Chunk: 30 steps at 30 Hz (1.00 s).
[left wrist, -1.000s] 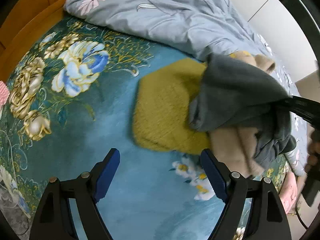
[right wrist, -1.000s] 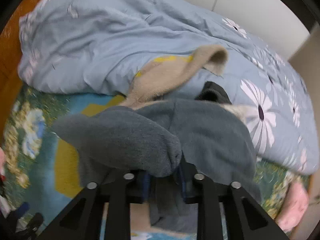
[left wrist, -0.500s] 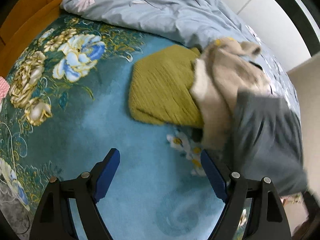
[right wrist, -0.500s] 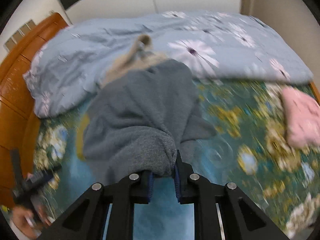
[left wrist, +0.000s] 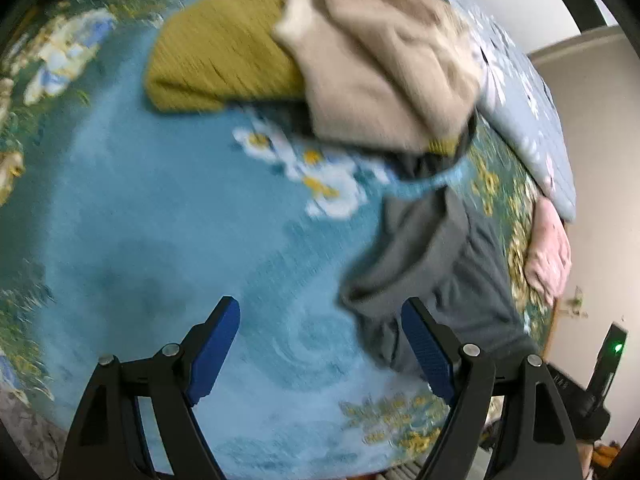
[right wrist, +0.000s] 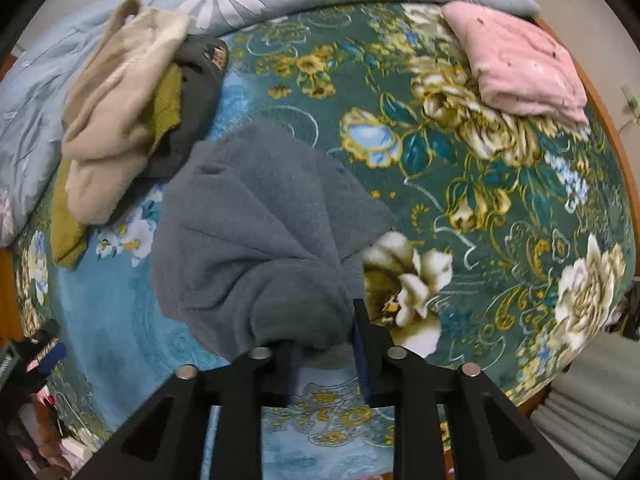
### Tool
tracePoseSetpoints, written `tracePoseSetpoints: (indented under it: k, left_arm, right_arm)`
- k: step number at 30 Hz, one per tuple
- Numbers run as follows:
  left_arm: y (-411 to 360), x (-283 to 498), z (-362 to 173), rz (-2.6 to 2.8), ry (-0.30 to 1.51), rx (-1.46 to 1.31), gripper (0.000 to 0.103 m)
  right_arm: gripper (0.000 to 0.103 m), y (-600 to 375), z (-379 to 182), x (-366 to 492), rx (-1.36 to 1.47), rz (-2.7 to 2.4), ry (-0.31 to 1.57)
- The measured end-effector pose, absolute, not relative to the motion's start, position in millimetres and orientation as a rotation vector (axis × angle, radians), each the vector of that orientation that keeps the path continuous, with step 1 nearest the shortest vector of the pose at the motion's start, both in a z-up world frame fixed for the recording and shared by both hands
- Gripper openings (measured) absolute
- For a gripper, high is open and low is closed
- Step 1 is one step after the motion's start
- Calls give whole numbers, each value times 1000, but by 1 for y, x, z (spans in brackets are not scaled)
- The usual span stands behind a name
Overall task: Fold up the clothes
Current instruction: 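Grasp the grey sweatpants with the right gripper and pull them from the pile, then grasp the sweatpants waistband with the left gripper while the right gripper holds the pants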
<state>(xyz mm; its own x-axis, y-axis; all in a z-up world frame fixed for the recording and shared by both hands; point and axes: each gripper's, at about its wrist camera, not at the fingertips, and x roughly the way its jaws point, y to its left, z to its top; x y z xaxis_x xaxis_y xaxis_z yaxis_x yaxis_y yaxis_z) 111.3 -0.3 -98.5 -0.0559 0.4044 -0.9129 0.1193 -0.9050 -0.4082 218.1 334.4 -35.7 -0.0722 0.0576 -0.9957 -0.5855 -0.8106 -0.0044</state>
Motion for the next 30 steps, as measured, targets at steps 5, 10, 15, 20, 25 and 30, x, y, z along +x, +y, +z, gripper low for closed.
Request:
tracePoseSetpoints:
  k: [5, 10, 15, 20, 25, 30]
  left_arm:
    - [18, 121, -128, 1960, -615, -2044, 83]
    - [41, 120, -154, 1883, -533, -2025, 82]
    - [79, 108, -163, 1836, -263, -1886, 82]
    - [114, 85, -174, 1744, -123, -1798, 83]
    - [123, 73, -188, 1674, -174, -1799, 83]
    - [133, 61, -203, 1604, -223, -1798, 64]
  right_arm:
    - [50, 330, -14, 234, -1780, 1954, 379]
    - [52, 349, 9, 274, -1717, 1877, 415]
    - [52, 353, 18, 301, -1690, 1828, 471]
    - [52, 339, 11, 306, -1726, 1818, 466]
    - [52, 322, 1, 304, -1783, 1820, 452]
    - [52, 318, -5, 300, -1819, 1817, 435]
